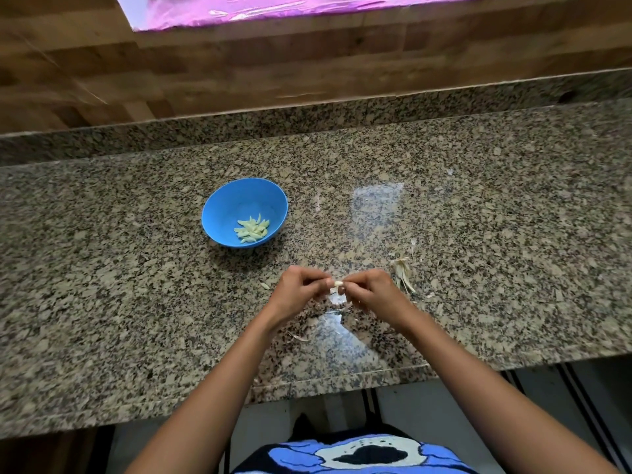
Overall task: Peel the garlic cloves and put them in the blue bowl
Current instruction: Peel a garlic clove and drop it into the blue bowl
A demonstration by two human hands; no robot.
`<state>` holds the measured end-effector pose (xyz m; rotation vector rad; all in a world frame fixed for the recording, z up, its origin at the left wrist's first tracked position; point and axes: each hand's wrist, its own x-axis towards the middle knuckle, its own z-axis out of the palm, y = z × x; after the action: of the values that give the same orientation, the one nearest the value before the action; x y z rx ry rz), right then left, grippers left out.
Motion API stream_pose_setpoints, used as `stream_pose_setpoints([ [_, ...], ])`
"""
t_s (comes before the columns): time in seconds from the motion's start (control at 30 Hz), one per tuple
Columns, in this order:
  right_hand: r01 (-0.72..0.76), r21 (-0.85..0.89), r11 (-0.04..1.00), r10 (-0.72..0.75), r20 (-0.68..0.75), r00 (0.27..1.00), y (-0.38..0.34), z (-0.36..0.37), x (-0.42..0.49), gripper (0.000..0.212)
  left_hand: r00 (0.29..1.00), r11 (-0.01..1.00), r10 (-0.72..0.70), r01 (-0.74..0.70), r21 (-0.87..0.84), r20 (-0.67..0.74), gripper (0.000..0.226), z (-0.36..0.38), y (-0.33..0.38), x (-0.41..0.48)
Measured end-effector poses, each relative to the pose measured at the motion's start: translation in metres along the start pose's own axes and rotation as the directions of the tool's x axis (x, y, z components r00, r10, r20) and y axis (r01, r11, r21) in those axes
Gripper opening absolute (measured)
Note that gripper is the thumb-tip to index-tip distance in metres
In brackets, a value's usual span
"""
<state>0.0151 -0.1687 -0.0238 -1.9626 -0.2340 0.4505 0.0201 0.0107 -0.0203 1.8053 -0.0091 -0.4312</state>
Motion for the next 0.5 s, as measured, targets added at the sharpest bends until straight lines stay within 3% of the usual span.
stream_pose_setpoints([
  [0.13,-0.064,0.387,0.920,0.087,-0.041,0.995,-0.010,0.004,-0.001,0.023,1.000,0.971,-0.007,0.008,-0.238,0.004,0.011,0.001,-0.001,-0.003],
  [0.23,-0.124,0.656,0.744,0.231,-0.078,0.970,-0.010,0.010,0.000,0.024,0.999,0.888,-0.044,0.025,-0.458,-0.031,0.021,0.004,-0.004,-0.007],
  [0.3,-0.180,0.671,0.720,0.302,-0.069,0.951,-0.006,0.014,0.000,0.023,0.996,0.849,-0.068,0.027,-0.528,-0.059,0.024,0.007,-0.005,-0.008],
  [0.5,-0.259,0.508,0.821,0.370,-0.129,0.920,0.004,0.024,-0.005,0.020,0.982,0.879,-0.117,0.031,-0.475,-0.151,0.018,0.012,-0.011,-0.007],
])
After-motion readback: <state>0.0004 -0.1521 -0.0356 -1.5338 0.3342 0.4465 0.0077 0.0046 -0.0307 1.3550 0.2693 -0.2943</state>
